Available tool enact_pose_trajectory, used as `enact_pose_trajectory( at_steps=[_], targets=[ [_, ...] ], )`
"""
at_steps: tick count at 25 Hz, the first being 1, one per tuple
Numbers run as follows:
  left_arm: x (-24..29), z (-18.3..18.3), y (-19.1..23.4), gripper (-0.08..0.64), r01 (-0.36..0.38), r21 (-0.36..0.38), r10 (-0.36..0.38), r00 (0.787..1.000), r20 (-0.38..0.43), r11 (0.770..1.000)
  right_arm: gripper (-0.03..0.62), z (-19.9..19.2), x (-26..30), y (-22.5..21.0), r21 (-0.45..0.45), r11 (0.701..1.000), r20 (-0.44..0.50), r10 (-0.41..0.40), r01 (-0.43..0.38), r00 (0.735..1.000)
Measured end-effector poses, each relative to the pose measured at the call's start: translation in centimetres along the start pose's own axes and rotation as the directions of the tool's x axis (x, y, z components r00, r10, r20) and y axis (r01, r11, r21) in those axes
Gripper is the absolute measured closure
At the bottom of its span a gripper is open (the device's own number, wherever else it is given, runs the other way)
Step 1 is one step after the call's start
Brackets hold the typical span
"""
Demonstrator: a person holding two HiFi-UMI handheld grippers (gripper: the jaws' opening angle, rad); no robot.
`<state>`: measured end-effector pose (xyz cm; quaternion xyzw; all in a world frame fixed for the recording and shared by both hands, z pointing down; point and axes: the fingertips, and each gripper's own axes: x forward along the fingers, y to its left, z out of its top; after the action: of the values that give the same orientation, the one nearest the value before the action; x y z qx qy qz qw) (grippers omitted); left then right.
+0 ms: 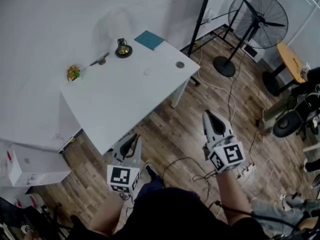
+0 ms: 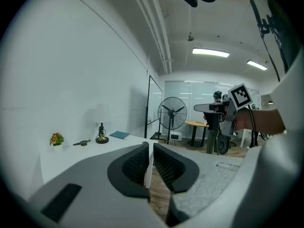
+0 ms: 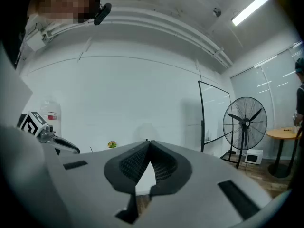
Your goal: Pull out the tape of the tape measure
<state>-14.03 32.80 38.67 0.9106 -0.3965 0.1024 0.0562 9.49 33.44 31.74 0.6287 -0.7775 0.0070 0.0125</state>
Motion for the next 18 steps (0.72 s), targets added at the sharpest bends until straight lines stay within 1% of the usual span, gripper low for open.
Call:
enact_pose_trajectory(
  at_steps=[3,5,8,10,12,13,16,18],
  targets=[
    [-3.7,-0.7,-7.4,0.531,0.001,0.022,0.000,1.000,-0.011,1.000,0.588,-0.2,-8.2,-0.6,0.007,1.000,0.016,0.005,-0.005,1.000],
    [-6.5,-1.8,-12.5,0.531,0.003,0.032,-0.002,1.000,-0.024,0.999,0.588,-0.7,-14.1,-0.5,0.020,1.000,0.025,0.011,-0.011,1.000],
    [-11.1,-4.5,-19.7,0.531,0.022,0.041,-0.019,0.997,-0.070,0.999,0.588,-2.8,-22.6,0.2,0.036,0.999,0.019,0.026,-0.027,0.999],
    [-13.4,-5.8,-23.4,0.531,0.038,0.062,-0.033,0.996,-0.089,0.997,0.588,-4.7,-26.9,0.3,0.048,0.999,-0.016,0.023,-0.022,1.000],
    [-15.1,-5.8,-25.9,0.531,0.050,0.094,-0.041,0.995,-0.096,0.994,0.588,-6.3,-30.3,0.1,0.089,0.996,-0.055,0.013,-0.008,0.998],
    [-15.8,-5.2,-26.5,0.531,0.044,0.110,-0.035,0.996,-0.086,0.993,0.588,-6.7,-31.8,-0.1,0.104,0.995,-0.066,0.007,0.000,0.998],
    [-16.9,-3.2,-27.3,0.531,0.001,0.124,0.003,0.999,-0.036,0.992,0.586,-6.2,-35.0,-0.6,0.102,0.995,-0.061,-0.015,0.021,0.998],
    [-17.6,-2.4,-28.0,0.531,-0.008,0.123,0.010,1.000,-0.018,0.992,0.586,-5.5,-36.3,-0.7,0.103,0.994,-0.045,-0.022,0.027,0.999]
  ],
)
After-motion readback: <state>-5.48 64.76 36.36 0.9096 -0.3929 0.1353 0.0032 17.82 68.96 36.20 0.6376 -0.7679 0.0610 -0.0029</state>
